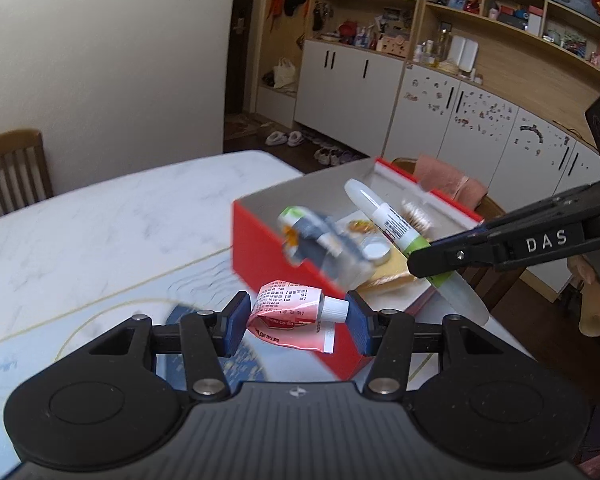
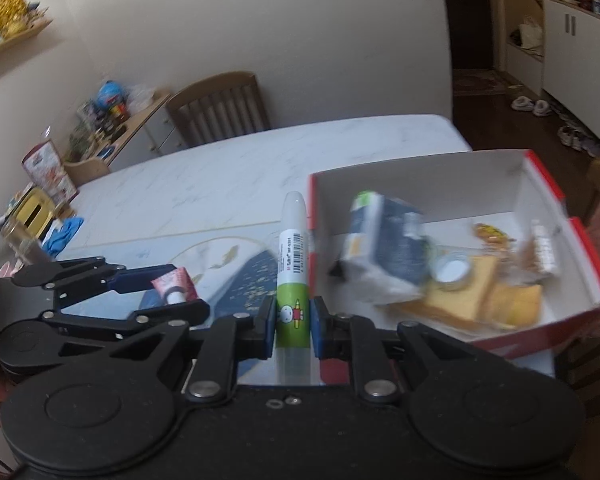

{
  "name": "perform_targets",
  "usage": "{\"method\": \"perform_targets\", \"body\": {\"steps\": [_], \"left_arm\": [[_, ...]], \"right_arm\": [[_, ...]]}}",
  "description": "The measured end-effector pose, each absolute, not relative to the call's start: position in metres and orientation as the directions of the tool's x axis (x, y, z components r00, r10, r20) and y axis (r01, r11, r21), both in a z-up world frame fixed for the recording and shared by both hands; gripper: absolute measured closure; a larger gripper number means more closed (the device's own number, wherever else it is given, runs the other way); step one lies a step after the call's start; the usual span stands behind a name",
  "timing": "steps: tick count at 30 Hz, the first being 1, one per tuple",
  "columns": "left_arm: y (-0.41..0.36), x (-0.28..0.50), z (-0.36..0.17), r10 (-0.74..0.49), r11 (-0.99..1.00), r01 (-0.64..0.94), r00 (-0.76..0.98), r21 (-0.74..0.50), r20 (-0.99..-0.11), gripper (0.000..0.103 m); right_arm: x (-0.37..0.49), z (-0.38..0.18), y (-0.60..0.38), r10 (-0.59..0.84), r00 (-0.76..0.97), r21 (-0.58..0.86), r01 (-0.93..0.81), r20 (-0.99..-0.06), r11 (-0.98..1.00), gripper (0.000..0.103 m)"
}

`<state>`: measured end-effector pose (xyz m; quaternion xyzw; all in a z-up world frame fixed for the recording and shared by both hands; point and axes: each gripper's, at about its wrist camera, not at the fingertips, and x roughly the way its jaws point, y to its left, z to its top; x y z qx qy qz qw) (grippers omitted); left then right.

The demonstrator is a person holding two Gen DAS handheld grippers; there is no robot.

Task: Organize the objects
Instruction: 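Lift both items and carry them over the red box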

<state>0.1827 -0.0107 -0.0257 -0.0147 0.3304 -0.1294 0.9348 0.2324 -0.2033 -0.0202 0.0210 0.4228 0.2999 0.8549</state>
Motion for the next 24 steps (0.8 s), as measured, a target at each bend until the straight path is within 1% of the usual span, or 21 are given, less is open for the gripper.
{"method": "perform_targets", "body": {"steps": [4,10,15,24], "left_arm": [[-0.036,0.197,-0.015,-0.266,0.96,0.265,0.757,-0.091,-0.597,0.052],[-0.071,0.227,-0.009,-0.299,0.944,0.32,0.741,-0.076,-0.601,0.052],[-0.096,0.255,-0.012,-0.312,0.934,0.352,0.715,-0.064,-0.625,0.052],[-0.131,0.301,-0.029,-0.297,0.922,0.387,0.682,-0.015,-0.668,0.052]], "right_arm": [[0.239,-0.018,-0.231,0.513,0.5,0.284,-0.464,-0.698,0.839,0.086],[0.262,-0.018,-0.268,0.474,0.555,0.27,-0.411,-0.684,0.871,0.086],[0.285,-0.021,-0.293,0.431,0.591,0.253,-0.362,-0.682,0.897,0.086],[0.327,-0.039,-0.311,0.39,0.598,0.273,-0.281,-0.7,0.92,0.086]]}}
